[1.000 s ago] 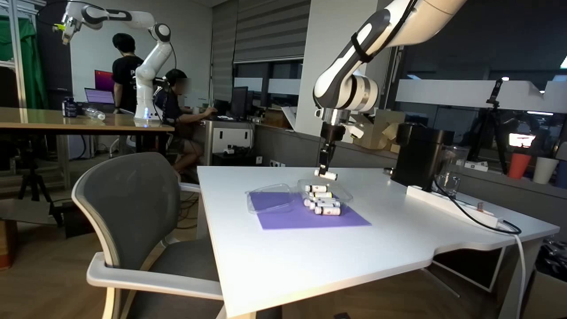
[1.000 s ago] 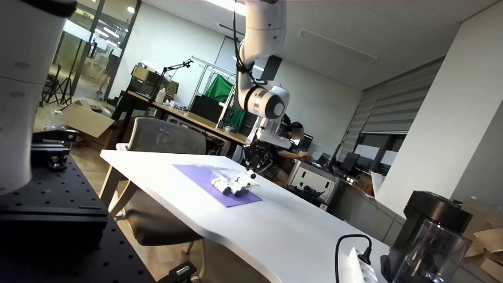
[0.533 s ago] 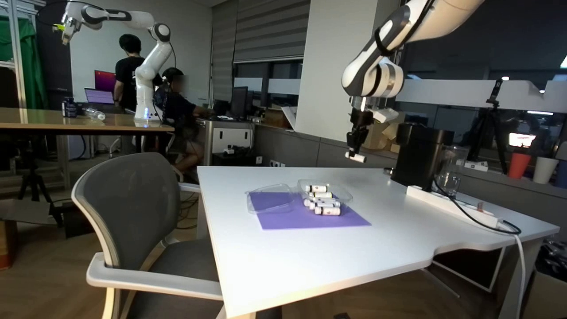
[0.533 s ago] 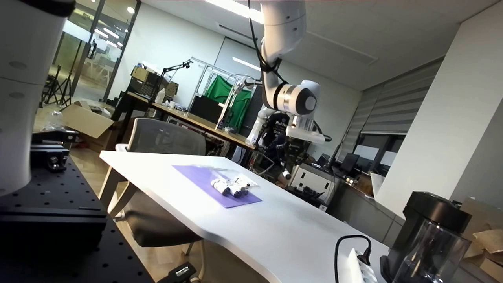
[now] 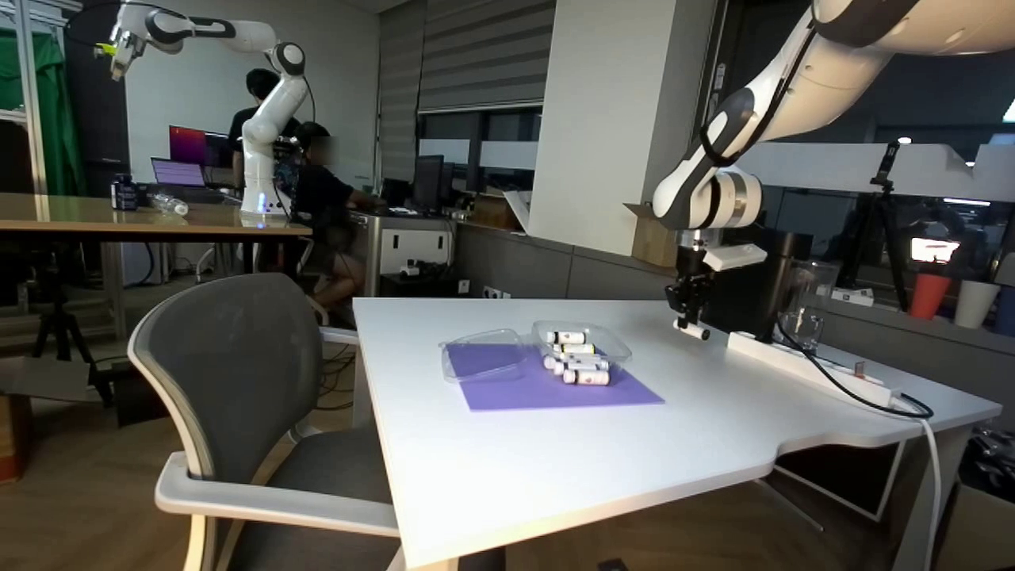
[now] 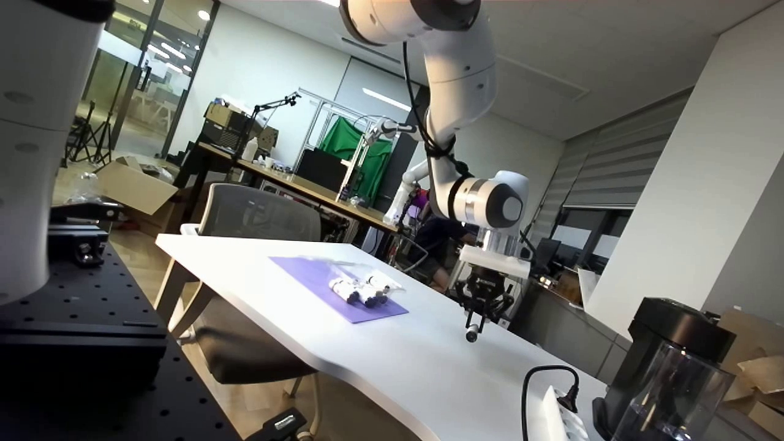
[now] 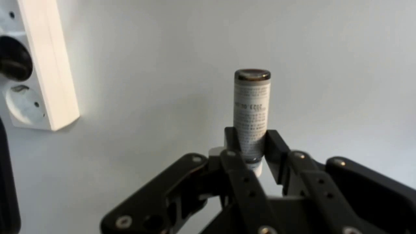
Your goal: Remove one bottle from the clear box
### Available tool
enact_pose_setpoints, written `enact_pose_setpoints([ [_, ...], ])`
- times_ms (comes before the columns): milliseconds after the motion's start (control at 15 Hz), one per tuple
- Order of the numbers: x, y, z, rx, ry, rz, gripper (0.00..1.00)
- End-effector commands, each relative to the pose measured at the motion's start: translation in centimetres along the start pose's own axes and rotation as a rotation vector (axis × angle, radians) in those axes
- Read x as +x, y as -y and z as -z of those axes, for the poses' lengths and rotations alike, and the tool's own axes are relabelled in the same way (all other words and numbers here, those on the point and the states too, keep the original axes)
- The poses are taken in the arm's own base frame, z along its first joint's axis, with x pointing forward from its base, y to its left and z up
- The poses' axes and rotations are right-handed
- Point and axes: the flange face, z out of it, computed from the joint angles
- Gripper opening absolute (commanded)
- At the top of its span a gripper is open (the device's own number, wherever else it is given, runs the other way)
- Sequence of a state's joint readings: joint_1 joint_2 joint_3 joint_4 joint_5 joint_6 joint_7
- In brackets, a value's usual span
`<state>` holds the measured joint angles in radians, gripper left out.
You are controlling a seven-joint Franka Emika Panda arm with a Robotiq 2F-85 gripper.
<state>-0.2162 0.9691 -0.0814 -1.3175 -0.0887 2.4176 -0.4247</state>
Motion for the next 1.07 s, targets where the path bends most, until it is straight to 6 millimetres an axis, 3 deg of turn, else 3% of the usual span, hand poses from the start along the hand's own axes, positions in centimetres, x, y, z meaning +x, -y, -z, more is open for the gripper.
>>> enact_pose_setpoints([
  [0, 0.0, -0.7, -1.8, -0.004, 0.038, -0.190, 0.07],
  [667, -0.7, -0.7, -3.8, 0.012, 0.111, -0.647, 0.07],
  [1000, -1.0, 0.1, -4.9, 0.006, 0.120, -0.586, 0.07],
])
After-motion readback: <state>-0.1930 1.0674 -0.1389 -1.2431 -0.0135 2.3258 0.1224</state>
